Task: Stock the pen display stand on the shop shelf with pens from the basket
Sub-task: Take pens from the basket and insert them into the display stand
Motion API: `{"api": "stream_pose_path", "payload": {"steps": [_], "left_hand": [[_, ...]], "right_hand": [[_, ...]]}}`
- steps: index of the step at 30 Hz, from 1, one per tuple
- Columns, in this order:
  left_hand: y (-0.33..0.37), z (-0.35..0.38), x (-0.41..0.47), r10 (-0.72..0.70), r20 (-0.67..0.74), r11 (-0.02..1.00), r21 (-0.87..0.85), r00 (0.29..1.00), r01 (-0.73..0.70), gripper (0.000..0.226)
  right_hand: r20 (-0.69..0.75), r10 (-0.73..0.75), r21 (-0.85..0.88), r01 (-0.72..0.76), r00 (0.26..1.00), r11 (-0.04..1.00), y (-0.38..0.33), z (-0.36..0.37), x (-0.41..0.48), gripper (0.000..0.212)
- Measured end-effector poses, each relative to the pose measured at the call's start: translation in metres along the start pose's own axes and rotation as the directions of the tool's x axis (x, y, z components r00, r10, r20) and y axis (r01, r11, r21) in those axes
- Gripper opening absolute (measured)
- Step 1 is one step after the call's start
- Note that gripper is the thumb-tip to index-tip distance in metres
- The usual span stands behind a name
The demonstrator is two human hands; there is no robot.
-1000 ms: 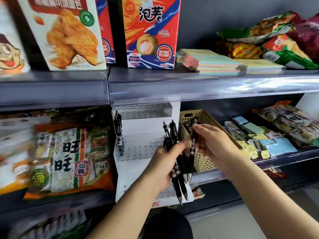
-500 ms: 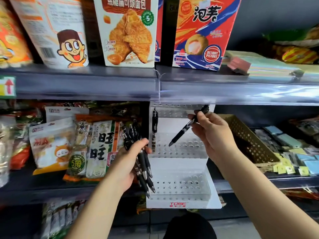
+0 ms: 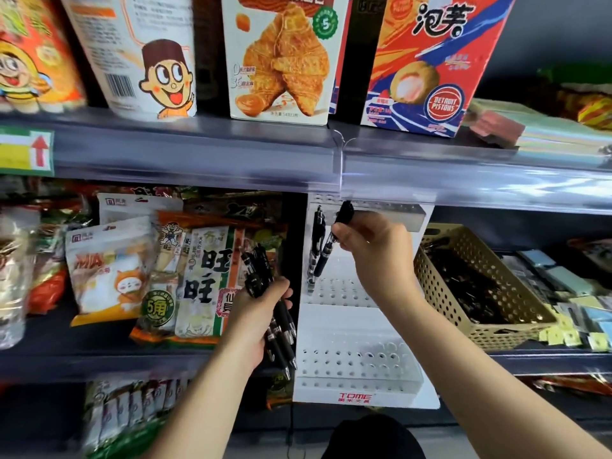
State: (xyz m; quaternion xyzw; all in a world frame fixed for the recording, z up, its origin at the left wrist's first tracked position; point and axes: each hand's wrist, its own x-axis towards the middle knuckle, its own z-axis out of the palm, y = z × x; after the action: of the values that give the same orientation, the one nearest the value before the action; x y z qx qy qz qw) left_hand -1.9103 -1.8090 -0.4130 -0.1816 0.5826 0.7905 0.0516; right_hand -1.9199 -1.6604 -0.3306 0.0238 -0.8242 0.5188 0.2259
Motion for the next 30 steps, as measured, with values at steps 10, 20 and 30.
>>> {"api": "stream_pose_path", "payload": {"steps": [10, 20, 30], "left_hand": [[-0.004, 0.005, 0.005, -0.047, 0.056, 0.998, 0.046, 0.997, 0.044, 0.014], [-0.006, 0.006, 0.006, -0.078, 0.06, 0.994, 0.087, 0.995, 0.073, 0.017], [0.011, -0.001, -0.008, -0.053, 0.039, 0.995, 0.092, 0.998, 0.049, 0.029]], "right_hand": [[0.063, -0.002, -0.162, 0.012, 0.998, 0.987, 0.009, 0.015, 0.002, 0.02], [0.141, 0.082, -0.221, -0.049, 0.987, 0.974, 0.015, 0.017, -0.002, 0.019], [0.024, 0.104, -0.216, -0.096, 0.994, 0.972, 0.016, 0.004, -0.011, 0.024]]}}
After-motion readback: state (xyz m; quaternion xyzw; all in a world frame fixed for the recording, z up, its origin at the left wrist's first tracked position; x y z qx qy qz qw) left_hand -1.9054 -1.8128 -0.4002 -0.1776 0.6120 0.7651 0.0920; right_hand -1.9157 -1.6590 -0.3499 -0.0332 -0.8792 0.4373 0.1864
